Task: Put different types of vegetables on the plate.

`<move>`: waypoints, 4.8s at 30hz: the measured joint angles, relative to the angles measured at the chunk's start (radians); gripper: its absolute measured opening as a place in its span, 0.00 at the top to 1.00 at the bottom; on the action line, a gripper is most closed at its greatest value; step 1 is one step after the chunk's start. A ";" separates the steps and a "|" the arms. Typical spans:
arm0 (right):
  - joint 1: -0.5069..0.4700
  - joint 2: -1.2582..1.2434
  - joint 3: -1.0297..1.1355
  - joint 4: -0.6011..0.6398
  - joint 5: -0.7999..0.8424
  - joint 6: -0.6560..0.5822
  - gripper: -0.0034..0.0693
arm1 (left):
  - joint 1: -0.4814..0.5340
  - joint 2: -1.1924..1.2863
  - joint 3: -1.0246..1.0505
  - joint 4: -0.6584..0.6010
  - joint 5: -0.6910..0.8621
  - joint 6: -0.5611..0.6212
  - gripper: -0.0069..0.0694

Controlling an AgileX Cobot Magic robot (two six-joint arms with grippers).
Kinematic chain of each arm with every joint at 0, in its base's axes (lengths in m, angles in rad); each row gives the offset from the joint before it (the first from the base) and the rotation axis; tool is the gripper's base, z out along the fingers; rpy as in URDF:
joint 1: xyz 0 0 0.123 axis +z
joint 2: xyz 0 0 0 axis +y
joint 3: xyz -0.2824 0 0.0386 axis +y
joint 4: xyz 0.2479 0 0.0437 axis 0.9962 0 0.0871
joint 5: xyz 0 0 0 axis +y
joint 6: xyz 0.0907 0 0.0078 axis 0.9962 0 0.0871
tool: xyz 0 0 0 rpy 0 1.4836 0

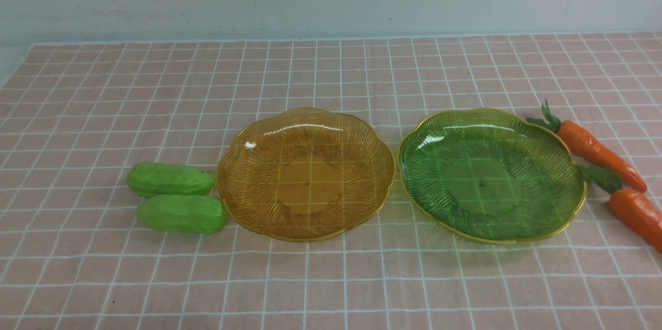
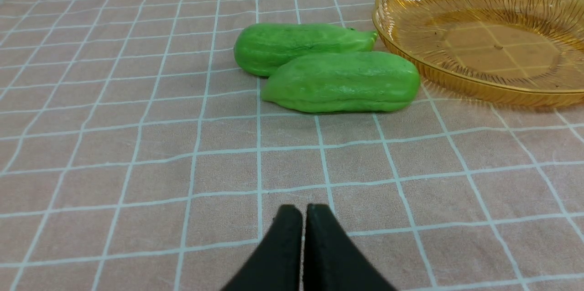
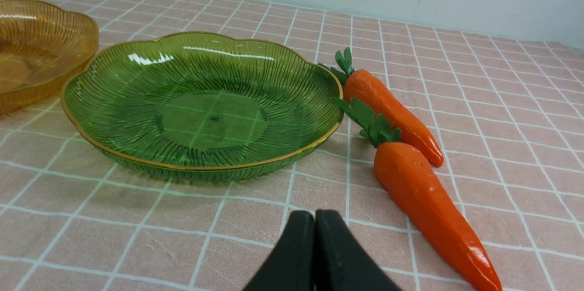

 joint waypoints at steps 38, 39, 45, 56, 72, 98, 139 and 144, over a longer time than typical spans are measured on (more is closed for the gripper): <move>0.000 0.535 -0.438 0.061 0.228 0.311 0.97 | 0.000 0.335 -0.327 -0.739 0.360 -0.044 0.91; 0.000 0.550 -0.438 0.045 0.228 0.320 0.97 | 0.000 0.344 -0.331 -0.733 0.369 -0.038 0.91; 0.000 0.964 -0.625 -0.269 0.372 0.557 0.88 | 0.000 0.590 -0.420 -0.651 0.502 0.088 0.90; 0.000 1.645 -0.965 -0.436 0.520 0.528 0.35 | 0.000 0.676 -0.427 -0.639 0.550 0.208 0.66; -0.022 1.915 -1.169 -0.560 0.599 0.493 0.39 | 0.000 0.676 -0.427 -0.639 0.567 0.209 0.60; 0.046 1.772 -1.338 0.117 0.578 0.076 0.57 | 0.000 0.676 -0.427 -0.639 0.601 0.216 0.60; -0.083 2.074 -1.745 -0.263 0.754 0.103 0.65 | 0.000 0.676 -0.427 -0.643 0.529 0.133 0.60; -0.073 2.057 -1.797 0.111 0.840 0.064 0.65 | 0.000 0.676 -0.427 -0.643 0.421 0.121 0.60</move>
